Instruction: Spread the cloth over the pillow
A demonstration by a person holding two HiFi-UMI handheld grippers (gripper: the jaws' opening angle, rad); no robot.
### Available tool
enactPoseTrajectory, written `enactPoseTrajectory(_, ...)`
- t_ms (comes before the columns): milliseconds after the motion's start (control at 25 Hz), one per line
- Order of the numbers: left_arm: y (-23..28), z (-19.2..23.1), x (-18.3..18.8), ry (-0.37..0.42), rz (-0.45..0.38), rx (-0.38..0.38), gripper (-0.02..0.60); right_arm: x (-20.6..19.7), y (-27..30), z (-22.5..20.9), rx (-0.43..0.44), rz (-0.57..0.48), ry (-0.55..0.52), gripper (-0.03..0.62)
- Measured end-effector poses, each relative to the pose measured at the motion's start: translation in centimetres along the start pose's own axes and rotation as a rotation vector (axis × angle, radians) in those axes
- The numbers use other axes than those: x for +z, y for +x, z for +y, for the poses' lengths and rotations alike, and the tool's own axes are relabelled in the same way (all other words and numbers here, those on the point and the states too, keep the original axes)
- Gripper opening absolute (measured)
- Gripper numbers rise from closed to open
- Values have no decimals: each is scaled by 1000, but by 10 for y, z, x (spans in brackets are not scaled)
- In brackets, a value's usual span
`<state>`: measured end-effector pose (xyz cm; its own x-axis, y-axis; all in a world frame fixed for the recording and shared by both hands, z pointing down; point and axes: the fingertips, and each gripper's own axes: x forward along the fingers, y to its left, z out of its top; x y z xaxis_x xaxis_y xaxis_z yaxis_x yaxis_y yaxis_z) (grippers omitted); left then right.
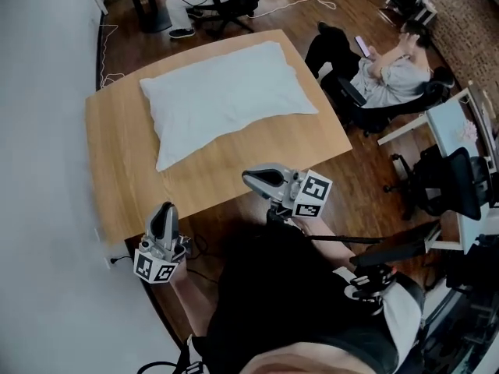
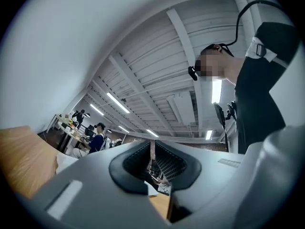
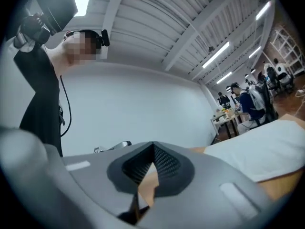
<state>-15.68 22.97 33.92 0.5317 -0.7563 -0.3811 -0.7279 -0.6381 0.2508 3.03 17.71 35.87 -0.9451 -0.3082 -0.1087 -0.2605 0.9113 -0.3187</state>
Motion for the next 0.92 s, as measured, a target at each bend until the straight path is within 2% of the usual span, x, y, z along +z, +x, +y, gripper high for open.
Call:
enactPoseTrajectory(160,0,-22,10,15,-35,9,23,14,1,16,87,-6,-46,2)
enactPoseTrajectory(280,14,-38,8,-17,-71,10,21,22,-20,14,102,-12,-71,2)
enactPoseTrajectory(400,42,-61,9,-48,-149,-37,21,31,-56,-2,106,-36,-61,2)
enactPoseTrajectory(560,75,-95,15,-55,-217,-98,3,35,-102,-27,96,-72,12,2)
enactPoseTrajectory(760,108,-123,-2,-11,-182,-97,3,46,-144,-54,101,-118,23,2)
enactPoseTrajectory(920,160,-128,-32,24,-148,-155,3,66,-177,-107,76,-186,-13,2)
